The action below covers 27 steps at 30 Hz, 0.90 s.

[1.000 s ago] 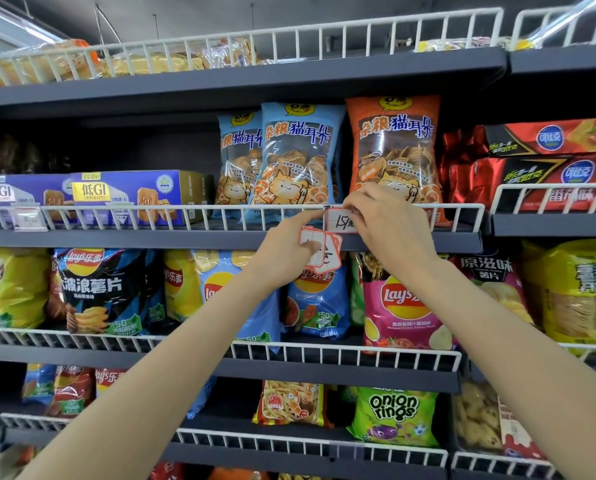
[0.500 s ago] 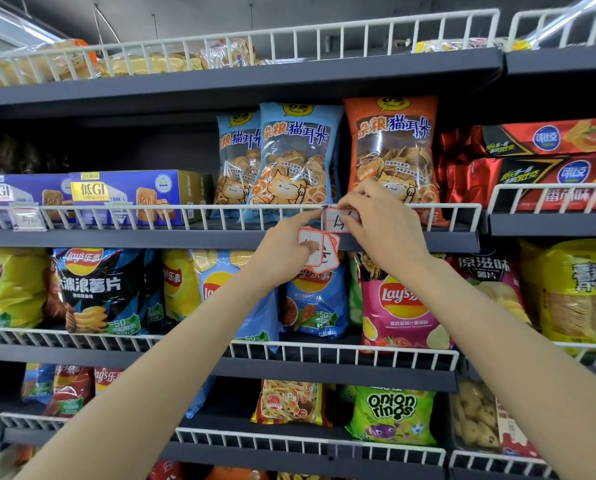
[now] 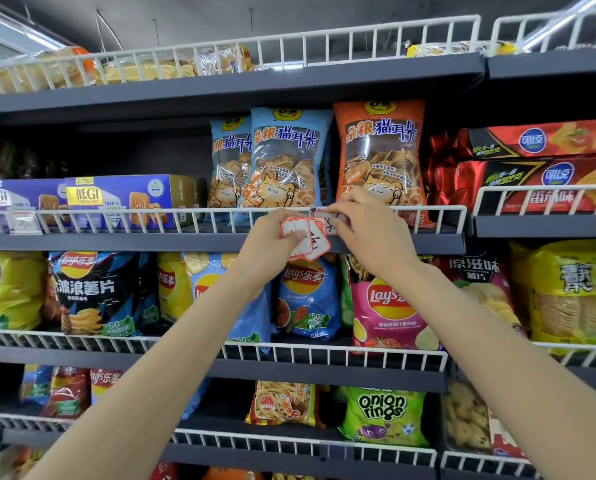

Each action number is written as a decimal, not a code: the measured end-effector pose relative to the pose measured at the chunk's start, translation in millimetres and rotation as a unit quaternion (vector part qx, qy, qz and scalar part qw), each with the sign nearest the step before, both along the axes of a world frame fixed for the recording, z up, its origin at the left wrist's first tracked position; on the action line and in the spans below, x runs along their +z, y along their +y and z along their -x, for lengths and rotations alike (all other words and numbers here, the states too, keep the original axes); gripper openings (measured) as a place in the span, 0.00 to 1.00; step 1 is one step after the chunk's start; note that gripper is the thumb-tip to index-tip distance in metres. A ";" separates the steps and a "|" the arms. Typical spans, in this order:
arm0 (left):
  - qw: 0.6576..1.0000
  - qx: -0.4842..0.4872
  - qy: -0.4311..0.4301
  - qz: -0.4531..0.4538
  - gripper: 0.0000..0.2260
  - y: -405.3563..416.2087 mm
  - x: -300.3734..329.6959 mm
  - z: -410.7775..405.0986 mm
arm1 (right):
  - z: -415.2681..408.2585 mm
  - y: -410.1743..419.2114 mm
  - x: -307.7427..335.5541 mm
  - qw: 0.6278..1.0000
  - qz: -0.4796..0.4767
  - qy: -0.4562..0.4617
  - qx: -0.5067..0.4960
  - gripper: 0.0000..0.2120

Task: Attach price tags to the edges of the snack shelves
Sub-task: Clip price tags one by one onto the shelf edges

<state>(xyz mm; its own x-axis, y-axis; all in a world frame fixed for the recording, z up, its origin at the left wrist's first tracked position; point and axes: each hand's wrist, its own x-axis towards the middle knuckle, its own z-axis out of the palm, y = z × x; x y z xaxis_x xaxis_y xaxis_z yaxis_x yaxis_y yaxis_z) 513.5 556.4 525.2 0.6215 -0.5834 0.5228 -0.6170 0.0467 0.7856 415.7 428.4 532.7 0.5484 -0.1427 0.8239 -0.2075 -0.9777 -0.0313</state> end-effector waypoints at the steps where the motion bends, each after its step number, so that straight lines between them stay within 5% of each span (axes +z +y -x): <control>1: 1.000 -0.004 0.020 0.013 0.08 0.0 -1.2 2.8 | 2.2 -0.1 0.0 0.999 -0.035 -0.003 0.032 0.13; 6: 0.998 -0.031 0.041 0.023 0.07 -6.4 -4.9 24.4 | 29.6 -3.0 -5.9 0.950 -0.232 0.008 0.210 0.11; 12: 0.996 0.009 -0.083 -0.017 0.06 -26.6 0.3 66.5 | 70.0 -22.6 -7.4 0.882 -0.355 -0.036 0.307 0.07; 17: 0.991 0.016 -0.127 -0.045 0.07 -45.9 0.1 96.3 | 103.0 -37.9 -9.7 0.896 -0.347 -0.056 0.271 0.10; 22: 0.984 -0.017 -0.165 -0.059 0.07 -68.1 6.0 119.7 | 133.1 -49.3 -9.3 0.861 -0.438 -0.102 0.238 0.06; 27: 0.977 -0.042 -0.202 -0.054 0.08 -91.6 6.4 141.6 | 164.5 -63.6 -8.0 0.865 -0.441 -0.124 0.206 0.05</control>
<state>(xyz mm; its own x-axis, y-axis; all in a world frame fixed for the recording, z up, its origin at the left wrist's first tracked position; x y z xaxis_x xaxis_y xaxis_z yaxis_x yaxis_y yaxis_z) 371.9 464.8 531.6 0.3253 -0.6883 0.6484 -0.8752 0.0405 0.4821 251.2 364.8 524.7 0.5247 -0.6101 0.5937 0.2729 -0.5401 -0.7962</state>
